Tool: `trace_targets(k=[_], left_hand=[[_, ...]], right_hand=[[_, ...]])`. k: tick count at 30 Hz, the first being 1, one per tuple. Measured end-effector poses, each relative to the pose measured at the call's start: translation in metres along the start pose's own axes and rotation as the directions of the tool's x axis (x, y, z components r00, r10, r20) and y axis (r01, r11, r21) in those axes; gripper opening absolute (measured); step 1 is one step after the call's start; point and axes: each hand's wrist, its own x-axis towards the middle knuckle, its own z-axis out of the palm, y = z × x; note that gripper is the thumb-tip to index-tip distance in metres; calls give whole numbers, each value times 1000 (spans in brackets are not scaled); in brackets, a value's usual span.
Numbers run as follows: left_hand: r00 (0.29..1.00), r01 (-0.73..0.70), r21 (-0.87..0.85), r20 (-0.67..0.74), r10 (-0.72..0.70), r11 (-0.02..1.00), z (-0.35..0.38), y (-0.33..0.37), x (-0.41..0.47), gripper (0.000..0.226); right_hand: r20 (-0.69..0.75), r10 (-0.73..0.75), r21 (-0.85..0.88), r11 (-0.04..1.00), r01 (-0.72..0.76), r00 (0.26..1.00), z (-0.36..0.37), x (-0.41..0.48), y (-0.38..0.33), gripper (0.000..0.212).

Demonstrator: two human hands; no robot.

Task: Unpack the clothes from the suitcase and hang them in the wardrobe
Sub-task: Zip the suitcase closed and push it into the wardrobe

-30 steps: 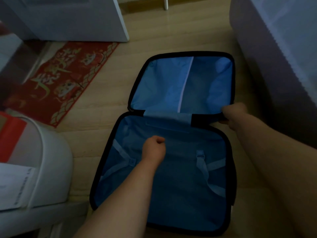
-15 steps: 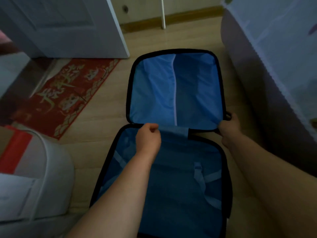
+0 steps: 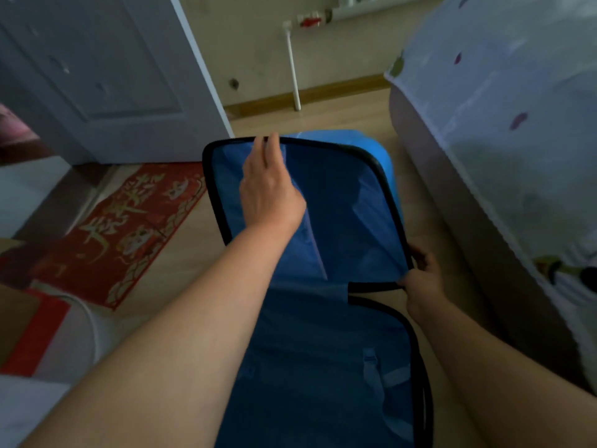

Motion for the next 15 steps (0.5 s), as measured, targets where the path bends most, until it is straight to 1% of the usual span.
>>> trace_targets(k=[2, 4, 5, 6, 8, 9, 10, 11, 12, 13, 14, 15], left_hand=[[987, -153, 152, 78, 143, 976, -7, 5, 13, 84], [961, -252, 239, 176, 214, 938, -10, 10, 22, 84], [954, -272, 254, 201, 225, 928, -11, 11, 25, 82], [952, -278, 251, 201, 232, 927, -12, 13, 26, 79], [960, -270, 213, 137, 245, 939, -11, 14, 28, 70], [964, -261, 186, 98, 247, 947, -11, 13, 28, 65], [966, -256, 168, 66, 249, 952, -10, 14, 28, 62], [968, -252, 159, 42, 249, 955, -9, 15, 28, 59], [969, -246, 153, 24, 245, 957, -9, 16, 28, 58], [972, -235, 139, 10, 236, 962, -7, 20, 27, 57], [974, -225, 125, 0, 227, 966, -6, 23, 27, 57], [975, -221, 115, -8, 224, 968, -5, 26, 26, 56]], right_hand=[[23, -22, 23, 1000, 21, 1000, -3, 1, 1, 72], [36, -51, 37, 998, 50, 998, -4, -3, -1, 77], [49, -62, 52, 997, 60, 997, -3, -3, 1, 77], [53, -74, 58, 996, 71, 996, -3, -4, 1, 76], [67, -103, 65, 993, 98, 992, -3, -9, 0, 70], [98, -132, 23, 991, 130, 986, -3, -10, -1, 66], [124, -156, -71, 984, 165, 980, -5, -10, -4, 63], [183, -157, -177, 966, 190, 970, -7, -11, -7, 68], [223, -62, -311, 941, 132, 973, -10, -7, -4, 79], [213, 29, -471, 879, 77, 977, -19, 1, 5, 90], [130, 130, -634, 773, -18, 983, -26, 4, 11, 92], [56, 203, -764, 640, -89, 978, -34, 8, 23, 84]])
